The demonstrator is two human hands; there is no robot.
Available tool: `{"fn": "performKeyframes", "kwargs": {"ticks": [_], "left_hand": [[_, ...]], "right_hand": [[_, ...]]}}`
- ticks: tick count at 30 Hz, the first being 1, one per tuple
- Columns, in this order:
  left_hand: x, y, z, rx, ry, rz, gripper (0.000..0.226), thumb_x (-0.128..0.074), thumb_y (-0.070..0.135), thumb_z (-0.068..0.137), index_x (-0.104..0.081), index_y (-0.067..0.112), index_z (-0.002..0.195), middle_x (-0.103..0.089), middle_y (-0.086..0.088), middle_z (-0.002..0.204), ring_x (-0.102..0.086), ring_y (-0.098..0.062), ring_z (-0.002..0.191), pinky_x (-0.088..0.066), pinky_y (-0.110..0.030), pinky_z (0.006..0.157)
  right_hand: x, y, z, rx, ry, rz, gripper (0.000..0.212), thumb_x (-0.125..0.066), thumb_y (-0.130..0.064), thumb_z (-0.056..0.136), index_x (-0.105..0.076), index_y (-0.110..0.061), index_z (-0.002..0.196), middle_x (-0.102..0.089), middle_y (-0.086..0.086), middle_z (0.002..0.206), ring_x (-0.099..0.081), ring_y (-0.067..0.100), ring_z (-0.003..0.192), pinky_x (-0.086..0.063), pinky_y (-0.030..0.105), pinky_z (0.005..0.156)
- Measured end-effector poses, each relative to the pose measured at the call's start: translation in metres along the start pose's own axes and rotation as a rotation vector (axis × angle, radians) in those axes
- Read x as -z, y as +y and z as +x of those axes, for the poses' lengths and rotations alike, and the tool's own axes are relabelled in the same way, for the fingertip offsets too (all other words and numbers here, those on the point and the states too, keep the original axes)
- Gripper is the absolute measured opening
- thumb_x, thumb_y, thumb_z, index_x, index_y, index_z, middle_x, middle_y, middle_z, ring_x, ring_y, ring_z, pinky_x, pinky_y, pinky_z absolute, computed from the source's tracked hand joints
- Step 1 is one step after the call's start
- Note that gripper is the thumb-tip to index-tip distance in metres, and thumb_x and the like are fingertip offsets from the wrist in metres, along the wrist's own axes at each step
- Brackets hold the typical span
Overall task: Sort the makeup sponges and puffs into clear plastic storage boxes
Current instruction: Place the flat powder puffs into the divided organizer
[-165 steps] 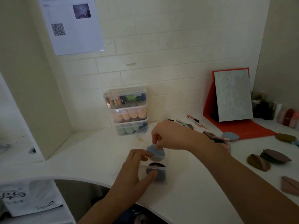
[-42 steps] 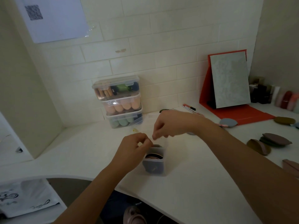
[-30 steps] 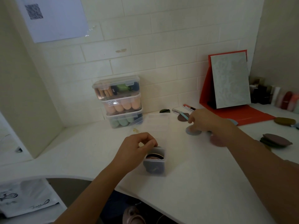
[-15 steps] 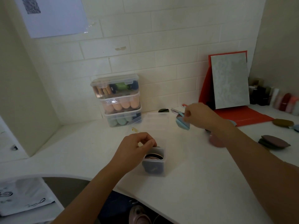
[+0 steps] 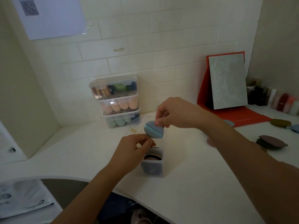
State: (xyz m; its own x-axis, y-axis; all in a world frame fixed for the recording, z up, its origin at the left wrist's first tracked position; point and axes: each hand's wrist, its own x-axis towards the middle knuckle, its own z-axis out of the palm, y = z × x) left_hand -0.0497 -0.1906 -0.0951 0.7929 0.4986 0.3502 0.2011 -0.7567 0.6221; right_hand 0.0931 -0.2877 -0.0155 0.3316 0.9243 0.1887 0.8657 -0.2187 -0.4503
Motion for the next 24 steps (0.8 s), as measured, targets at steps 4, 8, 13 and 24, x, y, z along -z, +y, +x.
{"fn": "performKeyframes", "kwargs": {"ticks": [4,8,13,24], "left_hand": [[0.000,0.002,0.000,-0.014,-0.004,0.023,0.025,-0.047,0.020,0.093,-0.067,0.029,0.082,-0.064,0.012,0.088,-0.058,-0.003,0.085,-0.042,-0.006,0.066],[-0.001,0.000,0.001,-0.011,0.013,0.044,0.023,-0.048,0.018,0.092,-0.067,0.026,0.082,-0.053,0.008,0.094,-0.051,-0.005,0.089,-0.035,-0.008,0.070],[-0.003,0.001,0.001,-0.007,0.045,0.041,0.021,-0.050,0.021,0.093,-0.068,0.028,0.084,-0.051,0.005,0.092,-0.051,-0.008,0.090,-0.035,-0.008,0.071],[-0.005,0.003,0.001,-0.012,0.071,0.018,0.018,-0.057,0.021,0.089,-0.070,0.028,0.080,-0.047,0.006,0.081,-0.048,-0.007,0.078,-0.032,-0.001,0.063]], "right_hand": [[-0.004,-0.002,-0.002,0.004,0.009,-0.082,0.009,-0.064,-0.025,0.088,-0.067,-0.016,0.088,-0.062,-0.007,0.073,-0.057,0.003,0.063,-0.037,0.014,0.054],[-0.006,-0.006,-0.002,0.003,-0.022,-0.095,0.012,-0.065,-0.027,0.087,-0.068,-0.015,0.091,-0.064,-0.005,0.079,-0.056,0.004,0.062,-0.036,0.012,0.053],[-0.004,-0.010,-0.008,0.029,-0.037,-0.160,0.016,-0.061,-0.027,0.090,-0.068,-0.014,0.096,-0.061,-0.004,0.082,-0.049,0.005,0.063,-0.028,0.013,0.050],[-0.021,-0.010,-0.001,0.070,-0.077,-0.291,0.015,-0.067,-0.022,0.084,-0.073,-0.010,0.091,-0.067,0.003,0.085,-0.057,0.012,0.071,-0.042,0.017,0.059]]}}
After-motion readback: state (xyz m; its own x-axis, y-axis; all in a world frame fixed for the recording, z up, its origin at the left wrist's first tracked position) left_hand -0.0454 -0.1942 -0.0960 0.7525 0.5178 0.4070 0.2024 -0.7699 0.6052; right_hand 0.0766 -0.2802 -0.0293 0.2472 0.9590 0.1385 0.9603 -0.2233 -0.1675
